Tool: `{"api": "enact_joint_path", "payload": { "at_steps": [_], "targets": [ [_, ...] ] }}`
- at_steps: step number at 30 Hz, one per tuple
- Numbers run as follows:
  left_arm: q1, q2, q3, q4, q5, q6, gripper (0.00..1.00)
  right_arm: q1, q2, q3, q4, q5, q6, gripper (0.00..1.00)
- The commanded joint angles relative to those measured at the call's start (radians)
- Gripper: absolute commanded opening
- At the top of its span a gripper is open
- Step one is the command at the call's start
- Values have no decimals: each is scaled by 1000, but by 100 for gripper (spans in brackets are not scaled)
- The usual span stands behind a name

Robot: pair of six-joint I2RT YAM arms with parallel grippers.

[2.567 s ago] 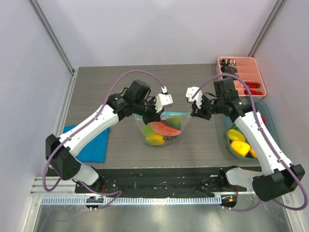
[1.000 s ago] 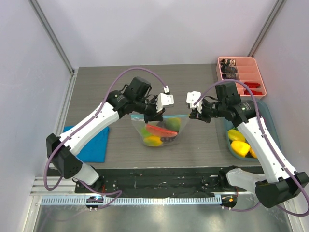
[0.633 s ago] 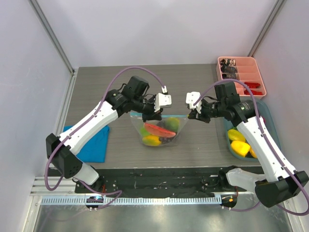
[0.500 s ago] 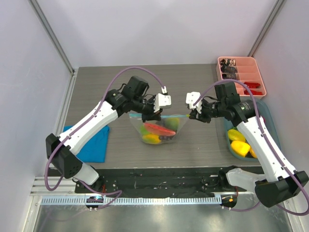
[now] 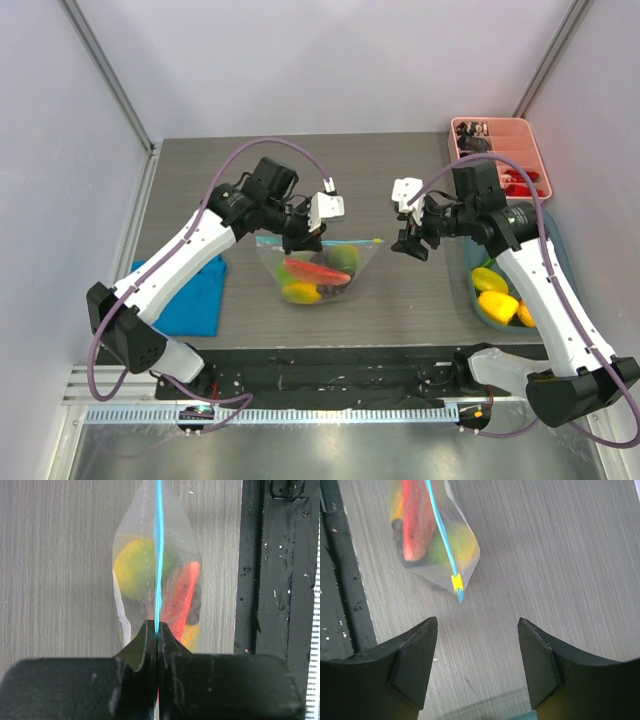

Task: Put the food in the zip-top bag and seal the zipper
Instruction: Zip the zipper food storage bag at the center of the board.

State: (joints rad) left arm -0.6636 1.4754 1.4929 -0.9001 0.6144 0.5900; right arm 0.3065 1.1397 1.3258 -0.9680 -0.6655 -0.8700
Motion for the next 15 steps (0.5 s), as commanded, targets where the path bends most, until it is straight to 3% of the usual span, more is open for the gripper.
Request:
{"api": "enact_joint_path", "payload": {
  "at_steps": [1,7,15],
  "targets": [
    [-4,-33,7,30,41,14,0,38,12,32,35,-63,38,70],
    [-7,-30,10,26,41,19,0,141,43,6,129,-8,72,64],
    [-7,-41,1,27,33,21,0,207,92,-23,149,89,72,40]
  ]
}}
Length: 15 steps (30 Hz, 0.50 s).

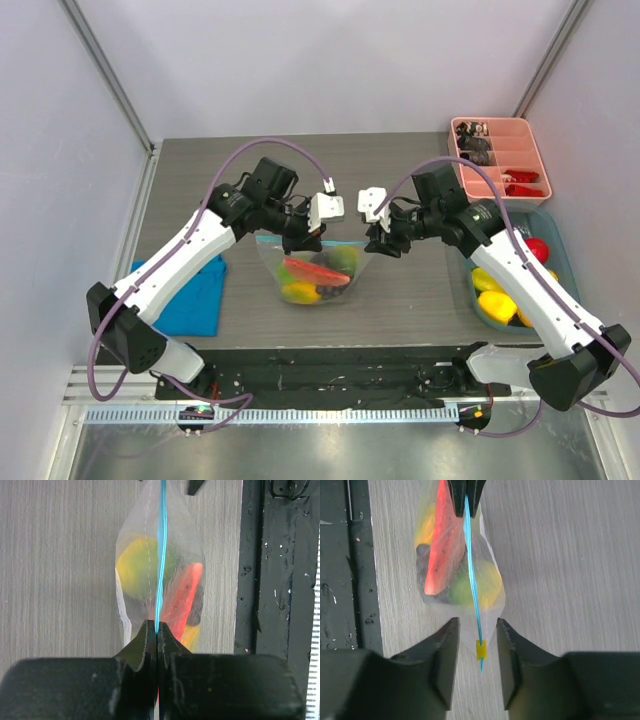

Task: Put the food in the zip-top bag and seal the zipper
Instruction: Zip the zipper food storage bag at the center of the board.

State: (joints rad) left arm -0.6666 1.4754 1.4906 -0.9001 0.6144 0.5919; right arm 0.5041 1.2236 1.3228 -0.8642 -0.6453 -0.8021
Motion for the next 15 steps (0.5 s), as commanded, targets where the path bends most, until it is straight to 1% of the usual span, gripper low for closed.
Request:
{"api": "enact_joint_path", "payload": {
  "at_steps": [1,5,6,8,13,14,15],
  "targets": [
    [-4,-46,0,27,33,22,0,8,11,-23,45,82,-3,38],
    [-2,-59,-21,23,27,34,0,7,5,-48,30,131,-29,26],
    [-1,-64,-24,21,21,39,0,7,1,-51,24,140,-37,21],
    [2,-69,-33,18,16,46,0,2,-15,-54,14,151,-48,18],
    [16,-83,-49,15,2,57,0,-13,-41,-59,-5,170,-63,14],
    [18,-83,-47,13,-2,63,0,-13,-42,-57,-4,170,-59,17],
    [21,-83,-46,13,-4,66,0,-13,-44,-56,-4,170,-52,23]
  ]
}}
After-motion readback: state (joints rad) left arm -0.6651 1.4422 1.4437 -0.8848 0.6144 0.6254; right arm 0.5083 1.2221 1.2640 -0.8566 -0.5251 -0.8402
